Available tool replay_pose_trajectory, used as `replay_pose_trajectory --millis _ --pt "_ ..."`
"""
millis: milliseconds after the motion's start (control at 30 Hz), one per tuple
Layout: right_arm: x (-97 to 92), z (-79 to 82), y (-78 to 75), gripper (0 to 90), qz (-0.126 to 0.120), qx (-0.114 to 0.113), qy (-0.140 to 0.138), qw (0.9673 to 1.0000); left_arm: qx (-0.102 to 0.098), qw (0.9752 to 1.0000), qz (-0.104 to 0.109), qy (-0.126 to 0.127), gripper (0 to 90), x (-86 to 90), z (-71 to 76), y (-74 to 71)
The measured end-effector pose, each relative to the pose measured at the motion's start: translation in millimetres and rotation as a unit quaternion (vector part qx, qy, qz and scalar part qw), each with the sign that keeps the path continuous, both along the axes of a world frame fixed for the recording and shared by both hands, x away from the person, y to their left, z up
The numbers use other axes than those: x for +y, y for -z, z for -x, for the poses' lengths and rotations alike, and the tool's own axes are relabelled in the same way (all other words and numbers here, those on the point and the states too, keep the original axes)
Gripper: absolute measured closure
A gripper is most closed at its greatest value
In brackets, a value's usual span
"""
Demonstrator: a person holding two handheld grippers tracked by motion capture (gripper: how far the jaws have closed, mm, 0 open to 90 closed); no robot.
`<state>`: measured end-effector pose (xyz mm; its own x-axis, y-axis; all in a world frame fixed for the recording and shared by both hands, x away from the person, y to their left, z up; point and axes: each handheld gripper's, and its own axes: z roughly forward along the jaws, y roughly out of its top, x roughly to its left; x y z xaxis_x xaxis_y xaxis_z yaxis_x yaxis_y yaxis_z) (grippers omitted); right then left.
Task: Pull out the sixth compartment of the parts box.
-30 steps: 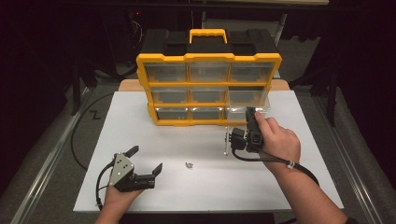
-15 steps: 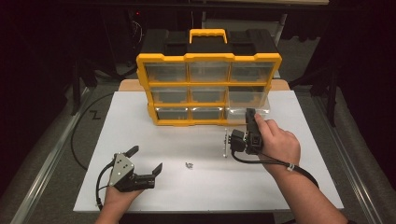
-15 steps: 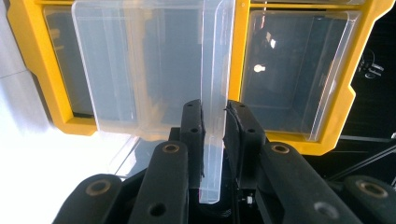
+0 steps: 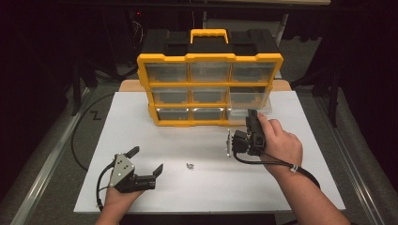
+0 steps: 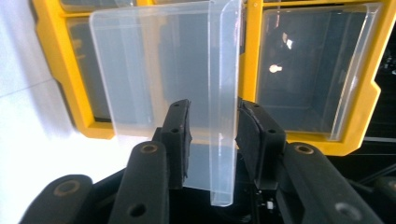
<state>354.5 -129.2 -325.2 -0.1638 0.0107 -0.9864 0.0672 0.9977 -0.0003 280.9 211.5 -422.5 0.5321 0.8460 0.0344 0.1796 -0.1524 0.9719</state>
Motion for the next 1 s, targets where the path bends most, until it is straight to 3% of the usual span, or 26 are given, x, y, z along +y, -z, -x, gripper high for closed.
replay_pose_trajectory --millis 500,1000 --pt "-12.4 15.2 13.4 47.4 -0.012 -0.004 -0.011 0.9999 0.001 1.0 -0.001 0.0 0.9 -1.1 -0.2 0.6" --pt "-22.1 28.6 34.7 43.1 -0.017 -0.007 -0.025 0.9995 0.001 1.0 -0.003 -0.001 0.9 -1.2 0.0 0.6"
